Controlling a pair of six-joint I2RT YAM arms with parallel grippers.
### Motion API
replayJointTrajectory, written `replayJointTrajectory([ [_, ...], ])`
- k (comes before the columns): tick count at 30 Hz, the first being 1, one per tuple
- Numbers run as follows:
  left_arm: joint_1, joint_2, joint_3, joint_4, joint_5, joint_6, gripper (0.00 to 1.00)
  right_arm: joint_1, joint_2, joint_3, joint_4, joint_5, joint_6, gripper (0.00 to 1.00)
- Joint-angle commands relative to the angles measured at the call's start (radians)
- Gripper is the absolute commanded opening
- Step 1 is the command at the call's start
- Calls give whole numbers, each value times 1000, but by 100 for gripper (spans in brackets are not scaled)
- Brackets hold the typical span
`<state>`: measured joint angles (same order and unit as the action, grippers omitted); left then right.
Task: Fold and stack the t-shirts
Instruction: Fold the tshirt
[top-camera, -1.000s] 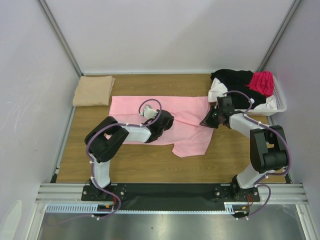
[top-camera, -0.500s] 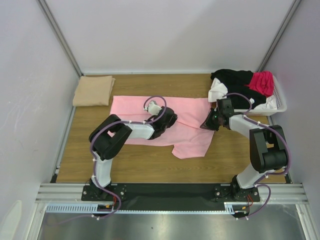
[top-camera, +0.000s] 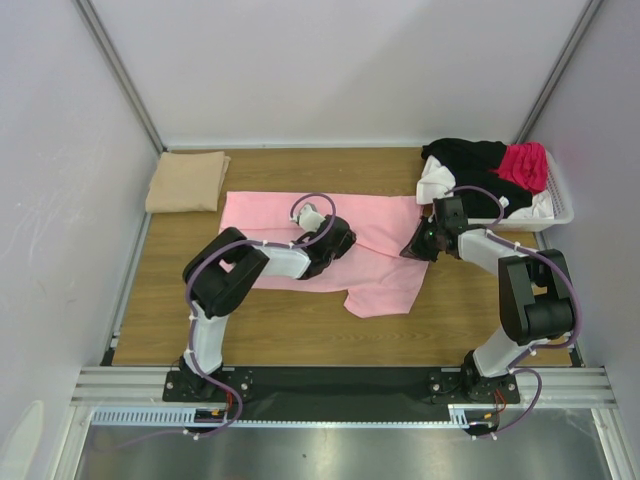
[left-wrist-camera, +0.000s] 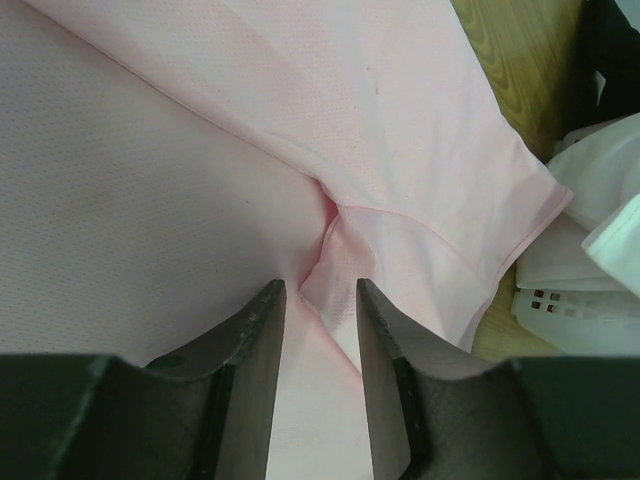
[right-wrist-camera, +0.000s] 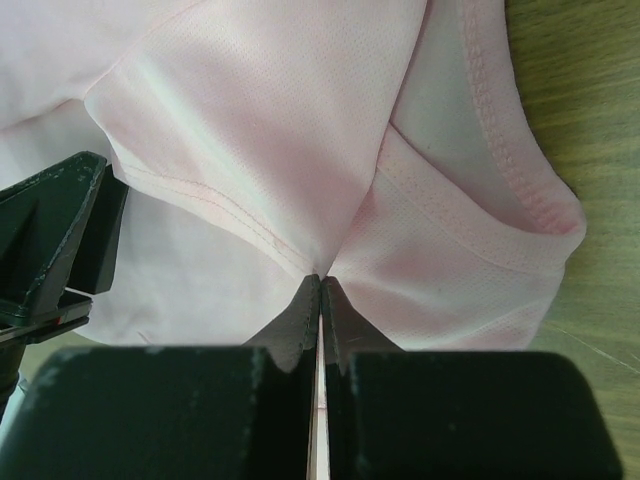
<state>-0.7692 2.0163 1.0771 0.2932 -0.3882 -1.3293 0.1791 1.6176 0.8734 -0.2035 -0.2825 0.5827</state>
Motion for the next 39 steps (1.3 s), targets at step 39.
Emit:
replayJointTrajectory([
  [39, -2, -82, -14, -60, -12, -31, 0, -6, 18, 26, -4, -9, -7, 0],
])
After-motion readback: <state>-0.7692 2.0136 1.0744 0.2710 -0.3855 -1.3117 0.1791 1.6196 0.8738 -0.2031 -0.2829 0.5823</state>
